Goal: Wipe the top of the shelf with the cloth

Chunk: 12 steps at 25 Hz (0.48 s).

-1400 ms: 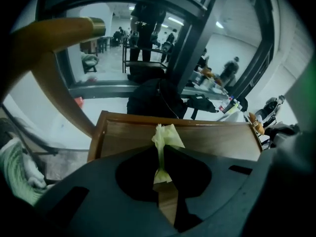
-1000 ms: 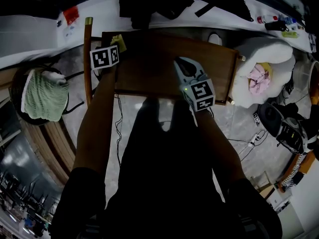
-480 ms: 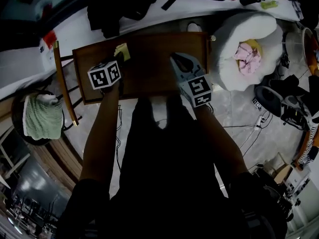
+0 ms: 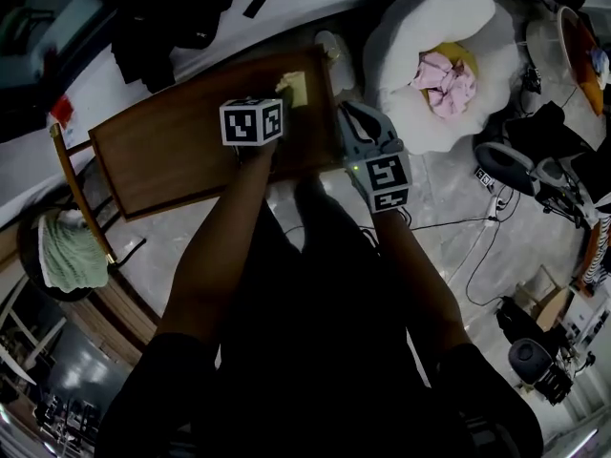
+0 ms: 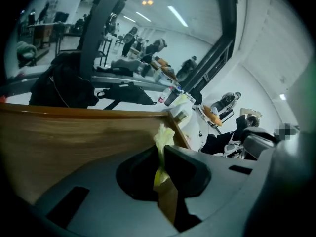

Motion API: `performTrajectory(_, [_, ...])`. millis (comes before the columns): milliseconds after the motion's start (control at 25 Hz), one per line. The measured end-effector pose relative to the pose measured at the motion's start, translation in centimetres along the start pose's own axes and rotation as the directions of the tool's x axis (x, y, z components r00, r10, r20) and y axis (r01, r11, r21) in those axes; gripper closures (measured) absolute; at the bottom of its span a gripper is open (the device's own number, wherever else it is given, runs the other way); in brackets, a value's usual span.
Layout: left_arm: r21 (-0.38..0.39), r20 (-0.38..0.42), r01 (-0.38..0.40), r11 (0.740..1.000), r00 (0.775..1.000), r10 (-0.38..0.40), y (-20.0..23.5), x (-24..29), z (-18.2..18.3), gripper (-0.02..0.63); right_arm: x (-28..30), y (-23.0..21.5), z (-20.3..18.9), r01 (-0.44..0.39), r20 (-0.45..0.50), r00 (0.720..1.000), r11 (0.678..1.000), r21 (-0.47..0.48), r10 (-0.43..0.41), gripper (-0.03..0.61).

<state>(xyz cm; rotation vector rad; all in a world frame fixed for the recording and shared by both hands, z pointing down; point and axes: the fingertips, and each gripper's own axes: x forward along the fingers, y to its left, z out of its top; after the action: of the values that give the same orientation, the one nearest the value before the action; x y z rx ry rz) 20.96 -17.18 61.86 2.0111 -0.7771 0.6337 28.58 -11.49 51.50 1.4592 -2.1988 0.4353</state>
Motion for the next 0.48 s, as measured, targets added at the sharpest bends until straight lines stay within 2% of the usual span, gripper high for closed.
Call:
performTrajectory(160, [0.027, -0.024, -0.018, 0.999, 1.000, 0.018, -2.1, 3.1, 0.6, 0.576, -1.2, -3.0, -1.2, 0.056, -0.002, 0.998, 0.998, 0.012, -0.056, 0.545])
performTrajectory(320, [0.043, -0.048, -0.077, 0.996, 0.996, 0.079, -2.0, 4.5, -0.1, 0.575, -1.3, -3.2, -2.0, 0.039, 0.000, 0.999, 0.999, 0.018, -0.039, 0.545])
performTrajectory(480, [0.050, -0.055, -0.100, 0.994, 0.993, 0.102, -1.7, 4.5, -0.2, 0.575, -0.4, -2.7, -1.4, 0.013, 0.004, 1.000, 1.000, 0.012, -0.013, 0.545])
